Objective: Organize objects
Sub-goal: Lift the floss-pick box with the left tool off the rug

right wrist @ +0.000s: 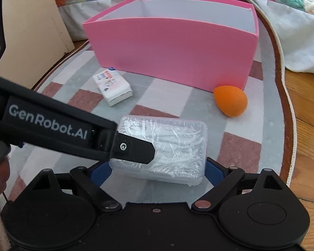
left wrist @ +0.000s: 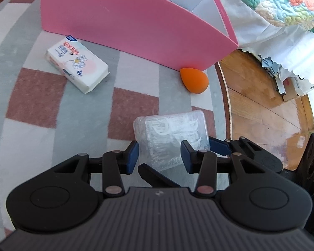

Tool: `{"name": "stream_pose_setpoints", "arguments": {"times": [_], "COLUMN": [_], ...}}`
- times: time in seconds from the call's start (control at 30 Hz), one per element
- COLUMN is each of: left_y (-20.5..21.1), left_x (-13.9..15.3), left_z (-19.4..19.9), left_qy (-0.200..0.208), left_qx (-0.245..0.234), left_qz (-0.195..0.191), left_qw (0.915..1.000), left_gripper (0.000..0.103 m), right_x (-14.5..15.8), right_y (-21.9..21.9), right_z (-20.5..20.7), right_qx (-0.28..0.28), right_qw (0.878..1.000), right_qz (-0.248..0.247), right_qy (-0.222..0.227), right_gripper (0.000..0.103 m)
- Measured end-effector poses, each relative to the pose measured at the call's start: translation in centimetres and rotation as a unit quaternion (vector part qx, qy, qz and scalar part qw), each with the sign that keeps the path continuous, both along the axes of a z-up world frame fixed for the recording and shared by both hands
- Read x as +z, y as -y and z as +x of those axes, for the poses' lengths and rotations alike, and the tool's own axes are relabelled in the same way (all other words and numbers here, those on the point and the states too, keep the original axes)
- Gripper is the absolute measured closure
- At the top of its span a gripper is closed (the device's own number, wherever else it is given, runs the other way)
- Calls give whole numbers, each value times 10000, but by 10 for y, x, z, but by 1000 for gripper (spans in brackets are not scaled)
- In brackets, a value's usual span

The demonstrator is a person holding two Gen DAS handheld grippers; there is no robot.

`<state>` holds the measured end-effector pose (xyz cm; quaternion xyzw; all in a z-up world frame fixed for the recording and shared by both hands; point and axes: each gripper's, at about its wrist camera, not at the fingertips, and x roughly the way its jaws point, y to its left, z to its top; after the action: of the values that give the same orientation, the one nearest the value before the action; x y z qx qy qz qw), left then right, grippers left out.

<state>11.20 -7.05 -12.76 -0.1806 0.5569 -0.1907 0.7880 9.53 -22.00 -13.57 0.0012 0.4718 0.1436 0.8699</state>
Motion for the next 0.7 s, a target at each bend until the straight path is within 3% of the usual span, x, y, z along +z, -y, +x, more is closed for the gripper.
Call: {"name": "stream_pose_setpoints", "arguments": {"times": [0.17,0.33,0.7], "left_y": [-5,-13,-28], "left_x": [13,35,74], "left_z": [-9,-23,-33], "left_qy": [144,287,411], "left_qx": [1,144,117], "left_qz": [72,166,147], "left_qw": [9999,9993,9990], "left_gripper": [61,61,61], "right_x": [10,24,62], "right_y": [-4,-4,-23], "right_z": [-3,-9,-19], "right_qx": [84,201,579], "right_qw": [10000,9991,9974], "right_qz": [27,364,190], "right_qy": [-20,100,379], "right_gripper": [8,8,8]}}
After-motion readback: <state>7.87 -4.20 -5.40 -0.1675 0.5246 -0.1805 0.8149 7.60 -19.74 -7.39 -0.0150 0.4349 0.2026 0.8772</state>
